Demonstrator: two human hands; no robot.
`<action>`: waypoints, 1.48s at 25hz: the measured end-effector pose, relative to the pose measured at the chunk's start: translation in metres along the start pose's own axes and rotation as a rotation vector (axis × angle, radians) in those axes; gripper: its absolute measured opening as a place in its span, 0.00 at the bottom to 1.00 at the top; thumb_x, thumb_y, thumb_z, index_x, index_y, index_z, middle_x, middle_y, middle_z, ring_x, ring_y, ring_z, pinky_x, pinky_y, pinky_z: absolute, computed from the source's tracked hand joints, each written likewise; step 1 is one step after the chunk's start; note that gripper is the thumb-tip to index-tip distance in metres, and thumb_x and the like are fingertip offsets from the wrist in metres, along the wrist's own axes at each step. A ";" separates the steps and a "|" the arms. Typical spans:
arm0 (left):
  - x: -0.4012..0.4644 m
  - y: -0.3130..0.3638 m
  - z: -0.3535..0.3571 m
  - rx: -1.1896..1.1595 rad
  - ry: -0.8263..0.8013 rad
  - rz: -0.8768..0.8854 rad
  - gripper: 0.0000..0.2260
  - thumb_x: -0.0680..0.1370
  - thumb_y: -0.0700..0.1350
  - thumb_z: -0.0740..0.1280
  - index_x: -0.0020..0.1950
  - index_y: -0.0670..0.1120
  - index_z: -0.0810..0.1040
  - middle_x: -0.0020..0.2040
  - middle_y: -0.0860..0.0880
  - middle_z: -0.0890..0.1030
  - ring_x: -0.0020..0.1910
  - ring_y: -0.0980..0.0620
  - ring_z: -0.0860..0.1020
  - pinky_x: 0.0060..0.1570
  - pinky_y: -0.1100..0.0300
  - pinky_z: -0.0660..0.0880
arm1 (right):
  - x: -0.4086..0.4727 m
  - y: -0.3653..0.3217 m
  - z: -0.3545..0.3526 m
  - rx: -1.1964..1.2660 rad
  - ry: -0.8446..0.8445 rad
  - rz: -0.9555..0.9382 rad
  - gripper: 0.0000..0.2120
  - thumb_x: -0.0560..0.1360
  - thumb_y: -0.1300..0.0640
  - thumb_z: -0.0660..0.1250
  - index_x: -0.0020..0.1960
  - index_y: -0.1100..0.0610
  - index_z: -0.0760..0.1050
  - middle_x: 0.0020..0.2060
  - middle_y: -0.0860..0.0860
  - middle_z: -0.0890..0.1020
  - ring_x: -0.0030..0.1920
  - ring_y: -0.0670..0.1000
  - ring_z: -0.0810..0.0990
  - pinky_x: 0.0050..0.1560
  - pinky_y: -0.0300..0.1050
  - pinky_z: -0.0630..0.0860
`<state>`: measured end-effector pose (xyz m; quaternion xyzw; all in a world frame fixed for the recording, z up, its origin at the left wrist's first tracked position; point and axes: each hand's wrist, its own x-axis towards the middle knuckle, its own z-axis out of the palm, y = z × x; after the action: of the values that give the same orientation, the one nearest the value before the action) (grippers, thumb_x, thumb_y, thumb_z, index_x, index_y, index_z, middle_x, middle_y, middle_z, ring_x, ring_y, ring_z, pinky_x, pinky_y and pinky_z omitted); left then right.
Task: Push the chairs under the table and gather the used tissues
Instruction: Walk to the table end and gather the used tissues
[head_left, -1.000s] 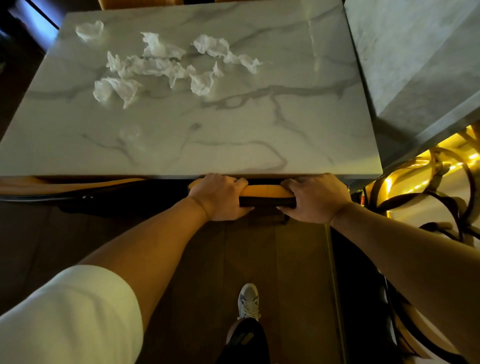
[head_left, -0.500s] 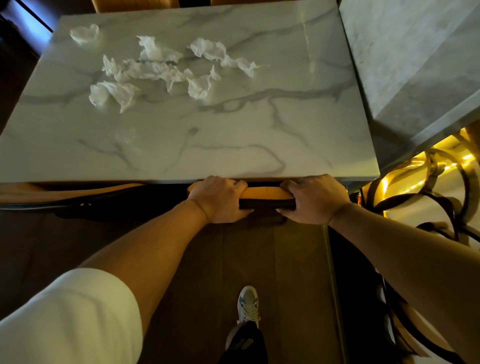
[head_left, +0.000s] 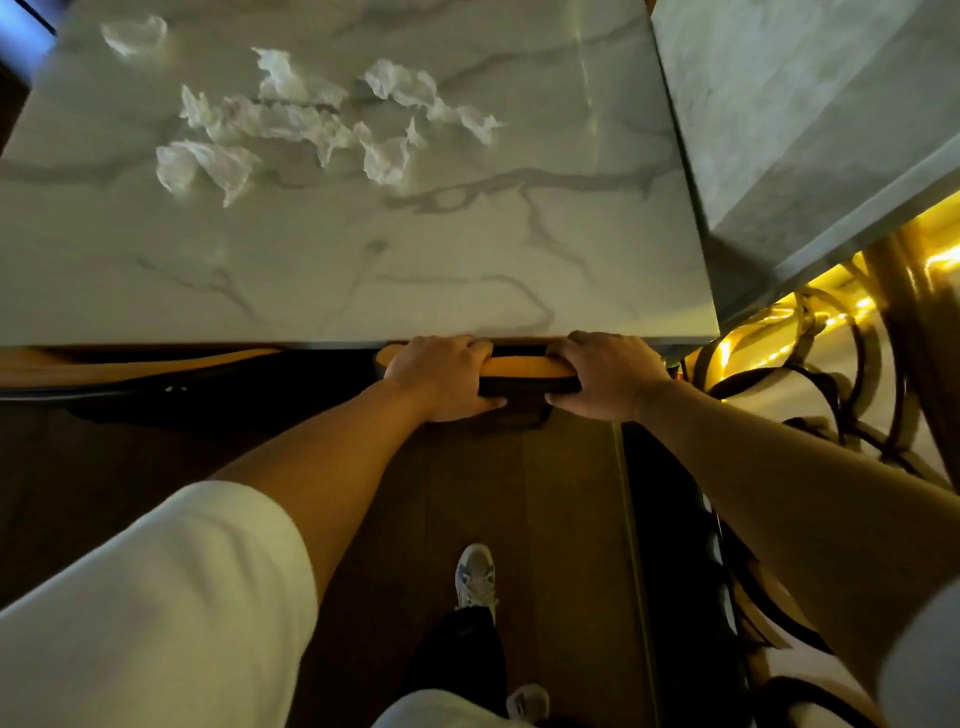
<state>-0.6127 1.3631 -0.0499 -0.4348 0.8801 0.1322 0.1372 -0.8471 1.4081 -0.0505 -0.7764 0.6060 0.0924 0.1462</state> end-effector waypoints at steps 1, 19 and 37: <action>-0.002 0.001 0.000 -0.012 -0.011 -0.014 0.33 0.75 0.71 0.62 0.73 0.52 0.69 0.68 0.50 0.76 0.62 0.44 0.76 0.55 0.49 0.73 | -0.002 -0.003 -0.002 0.007 -0.020 0.009 0.29 0.73 0.33 0.65 0.70 0.44 0.70 0.54 0.46 0.79 0.53 0.51 0.79 0.50 0.48 0.76; -0.130 0.059 0.037 -0.347 0.116 -0.318 0.33 0.83 0.56 0.61 0.83 0.49 0.49 0.84 0.47 0.47 0.82 0.47 0.47 0.79 0.48 0.50 | -0.093 -0.079 0.053 0.049 0.222 -0.092 0.32 0.81 0.44 0.57 0.82 0.53 0.53 0.81 0.59 0.48 0.80 0.63 0.41 0.79 0.63 0.48; -0.410 -0.017 0.196 -0.580 -0.026 -0.980 0.39 0.77 0.74 0.47 0.83 0.55 0.42 0.84 0.44 0.43 0.81 0.41 0.40 0.77 0.33 0.43 | -0.090 -0.324 0.109 -0.193 -0.165 -0.280 0.37 0.75 0.30 0.32 0.81 0.43 0.39 0.81 0.54 0.38 0.78 0.63 0.32 0.76 0.67 0.37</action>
<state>-0.3348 1.7206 -0.0872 -0.8105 0.5016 0.2947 0.0683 -0.5518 1.5996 -0.0870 -0.8534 0.4662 0.1923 0.1319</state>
